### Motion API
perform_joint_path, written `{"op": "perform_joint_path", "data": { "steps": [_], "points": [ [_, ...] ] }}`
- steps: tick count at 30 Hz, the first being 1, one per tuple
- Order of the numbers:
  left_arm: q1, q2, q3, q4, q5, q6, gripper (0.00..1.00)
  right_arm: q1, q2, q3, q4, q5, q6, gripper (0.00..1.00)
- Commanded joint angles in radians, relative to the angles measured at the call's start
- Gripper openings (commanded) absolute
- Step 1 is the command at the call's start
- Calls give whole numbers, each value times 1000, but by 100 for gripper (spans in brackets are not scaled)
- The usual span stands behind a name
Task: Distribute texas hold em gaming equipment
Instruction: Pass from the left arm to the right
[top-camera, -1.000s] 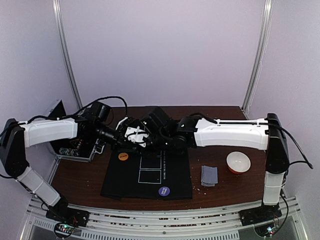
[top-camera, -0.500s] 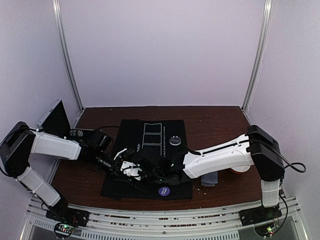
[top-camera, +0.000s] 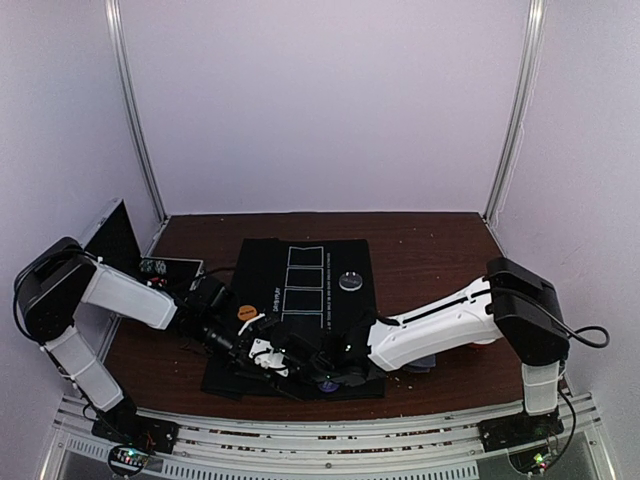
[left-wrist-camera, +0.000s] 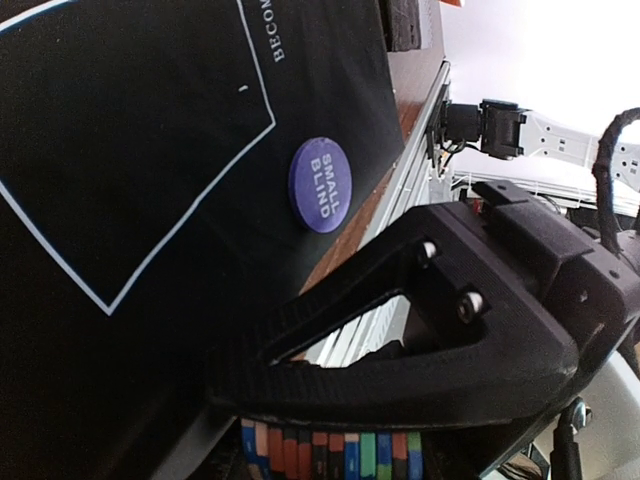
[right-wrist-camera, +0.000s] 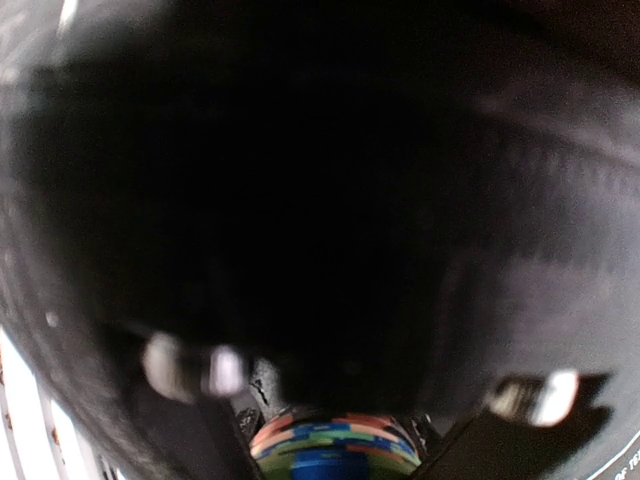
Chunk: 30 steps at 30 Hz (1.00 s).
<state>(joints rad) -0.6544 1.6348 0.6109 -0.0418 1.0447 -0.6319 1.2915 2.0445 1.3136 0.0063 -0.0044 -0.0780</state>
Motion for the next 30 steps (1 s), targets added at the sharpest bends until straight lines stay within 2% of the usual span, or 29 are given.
{"op": "perform_joint_path", "data": {
  "steps": [1, 13, 30],
  "points": [
    [-28, 35, -20, -55, -220, 131, 18, -27, -45, -42, -163, -12, 81, 0],
    [-79, 172, 29, -4, -260, 121, 24, -27, -59, -77, -205, 6, 88, 0],
    [-80, 172, 68, 18, -272, 122, 49, -37, -24, -33, -266, -25, 93, 0]
  ]
}}
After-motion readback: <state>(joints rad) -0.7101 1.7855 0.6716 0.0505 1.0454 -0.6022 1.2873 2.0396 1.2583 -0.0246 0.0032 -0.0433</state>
